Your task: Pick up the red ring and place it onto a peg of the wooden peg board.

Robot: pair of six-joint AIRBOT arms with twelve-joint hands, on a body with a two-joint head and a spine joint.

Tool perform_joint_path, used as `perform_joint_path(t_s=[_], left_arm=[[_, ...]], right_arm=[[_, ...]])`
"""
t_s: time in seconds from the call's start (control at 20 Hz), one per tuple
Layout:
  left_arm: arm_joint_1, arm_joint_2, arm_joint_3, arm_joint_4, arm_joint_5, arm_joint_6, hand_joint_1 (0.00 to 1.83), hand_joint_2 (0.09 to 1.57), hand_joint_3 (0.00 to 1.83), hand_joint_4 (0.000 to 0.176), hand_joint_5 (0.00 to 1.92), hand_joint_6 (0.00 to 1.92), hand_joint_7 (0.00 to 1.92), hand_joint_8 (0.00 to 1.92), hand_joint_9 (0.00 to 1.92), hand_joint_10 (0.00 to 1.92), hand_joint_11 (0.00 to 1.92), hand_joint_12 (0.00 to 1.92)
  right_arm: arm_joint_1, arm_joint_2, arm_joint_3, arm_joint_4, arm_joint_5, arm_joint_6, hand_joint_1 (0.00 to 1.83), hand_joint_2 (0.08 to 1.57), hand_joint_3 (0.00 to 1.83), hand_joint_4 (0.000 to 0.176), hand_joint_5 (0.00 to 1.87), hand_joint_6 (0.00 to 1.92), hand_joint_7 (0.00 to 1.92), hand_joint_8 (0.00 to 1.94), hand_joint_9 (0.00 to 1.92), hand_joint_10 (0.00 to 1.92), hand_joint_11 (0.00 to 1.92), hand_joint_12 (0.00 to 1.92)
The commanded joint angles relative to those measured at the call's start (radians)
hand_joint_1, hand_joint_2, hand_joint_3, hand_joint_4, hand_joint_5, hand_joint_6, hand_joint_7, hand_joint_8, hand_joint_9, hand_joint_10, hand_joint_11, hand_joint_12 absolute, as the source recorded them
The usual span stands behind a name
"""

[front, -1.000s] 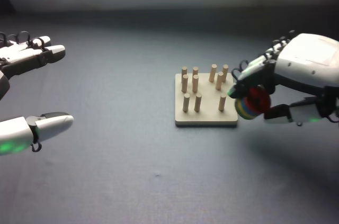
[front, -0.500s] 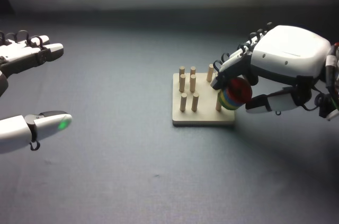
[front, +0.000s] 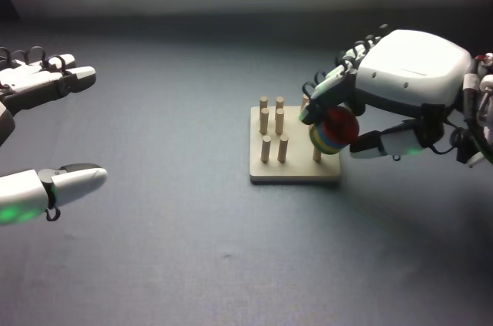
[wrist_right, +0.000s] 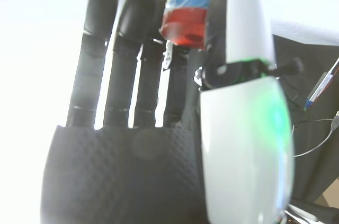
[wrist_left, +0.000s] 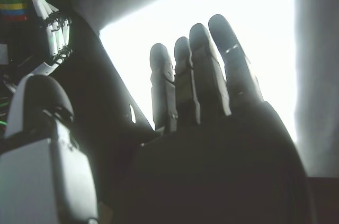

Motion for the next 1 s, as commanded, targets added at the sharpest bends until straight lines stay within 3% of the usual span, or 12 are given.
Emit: perform_joint_path(t_s=[0.0, 0.25, 0.35, 0.4, 0.5, 0.65, 0.7, 0.75, 0.8, 0.85, 0.9, 0.95], left_arm=[[-0.004, -0.004, 0.006, 0.0, -0.12, -0.006, 0.65, 1.04, 0.0, 0.0, 0.41, 0.0, 0.29, 0.0, 0.28, 0.01, 0.0, 0.92], [-0.004, -0.005, 0.006, 0.0, -0.122, -0.008, 0.64, 1.04, 0.0, 0.0, 0.42, 0.0, 0.28, 0.0, 0.28, 0.0, 0.0, 0.88], [-0.004, -0.005, 0.005, -0.001, -0.124, -0.01, 0.66, 1.03, 0.0, 0.0, 0.42, 0.0, 0.29, 0.0, 0.29, 0.01, 0.0, 0.89], [-0.004, -0.005, 0.005, -0.001, -0.125, -0.011, 0.65, 1.04, 0.0, 0.0, 0.42, 0.0, 0.29, 0.0, 0.29, 0.01, 0.0, 0.91], [-0.004, -0.005, 0.005, -0.001, -0.125, -0.011, 0.63, 1.04, 0.0, 0.0, 0.41, 0.0, 0.28, 0.0, 0.29, 0.0, 0.0, 0.89], [-0.004, -0.006, 0.005, -0.001, -0.126, -0.012, 0.65, 1.04, 0.0, 0.0, 0.41, 0.0, 0.27, 0.0, 0.27, 0.0, 0.0, 0.85], [-0.004, -0.006, 0.005, -0.001, -0.127, -0.012, 0.64, 1.04, 0.0, 0.0, 0.41, 0.0, 0.28, 0.0, 0.28, 0.0, 0.0, 0.85], [-0.004, -0.006, 0.005, -0.001, -0.127, -0.012, 0.63, 1.04, 0.0, 0.0, 0.41, 0.0, 0.28, 0.0, 0.28, 0.0, 0.0, 0.86], [-0.004, -0.007, 0.005, -0.001, -0.127, -0.012, 0.62, 1.03, 0.0, 0.0, 0.41, 0.0, 0.28, 0.0, 0.27, 0.0, 0.0, 0.84], [-0.004, -0.007, 0.005, -0.001, -0.127, -0.012, 0.63, 1.03, 0.0, 0.0, 0.42, 0.0, 0.29, 0.0, 0.27, 0.0, 0.0, 0.84], [-0.004, -0.007, 0.005, -0.001, -0.127, -0.012, 0.64, 1.04, 0.0, 0.0, 0.41, 0.0, 0.29, 0.0, 0.28, 0.0, 0.0, 0.86], [-0.004, -0.007, 0.005, -0.001, -0.127, -0.012, 0.64, 1.04, 0.0, 0.0, 0.42, 0.0, 0.3, 0.0, 0.29, 0.01, 0.0, 0.89]], right_arm=[[0.014, -0.003, -0.003, 0.014, 0.088, -0.003, 1.38, 1.09, 0.0, 0.0, 0.99, 0.89, 1.09, 0.84, 0.92, 1.18, 0.68, 1.19], [0.014, -0.004, -0.009, -0.014, 0.062, -0.003, 1.38, 1.12, 0.0, 0.0, 0.94, 0.91, 0.99, 1.08, 0.85, 1.29, 0.66, 1.39], [0.014, -0.003, -0.01, -0.018, 0.055, -0.002, 1.38, 1.1, 0.0, 0.0, 0.96, 0.96, 1.07, 0.86, 0.9, 1.22, 0.63, 1.32], [0.014, -0.003, -0.011, -0.019, 0.052, -0.002, 1.38, 1.1, 0.0, 0.0, 0.96, 0.97, 1.08, 0.84, 0.9, 1.2, 0.6, 1.3], [0.014, -0.003, -0.013, -0.019, 0.047, -0.002, 1.38, 1.09, 0.0, 0.0, 0.97, 0.88, 1.06, 0.93, 0.91, 1.21, 0.66, 1.35], [0.014, -0.003, -0.013, -0.022, 0.047, -0.002, 1.38, 1.11, 0.0, 0.0, 0.92, 1.04, 1.04, 0.94, 0.87, 1.21, 0.58, 1.3], [0.014, -0.003, -0.015, -0.027, 0.047, -0.002, 1.38, 1.12, 0.0, 0.0, 0.89, 1.0, 1.01, 0.97, 0.88, 1.26, 0.62, 1.29], [0.014, -0.003, -0.015, -0.029, 0.047, -0.002, 1.38, 1.1, 0.0, 0.0, 0.92, 0.91, 1.04, 0.89, 0.97, 1.19, 0.69, 1.24], [0.014, -0.003, -0.016, -0.03, 0.047, -0.002, 1.21, 1.11, 0.0, 0.0, 0.95, 0.97, 0.91, 0.4, 0.89, 0.63, 0.62, 1.05], [0.014, -0.003, -0.016, -0.03, 0.047, -0.002, 1.29, 1.03, 0.0, 0.0, 0.84, 0.38, 0.86, 0.17, 0.86, 0.37, 0.61, 0.95], [0.014, -0.003, -0.017, -0.03, 0.047, -0.002, 1.28, 1.02, 0.0, 0.0, 0.79, 0.12, 0.78, 0.05, 0.83, 0.18, 0.61, 0.82], [0.014, -0.003, -0.017, -0.03, 0.047, -0.002, 1.28, 1.01, 0.0, 0.0, 0.76, 0.02, 0.73, 0.01, 0.83, 0.09, 0.61, 0.77]])
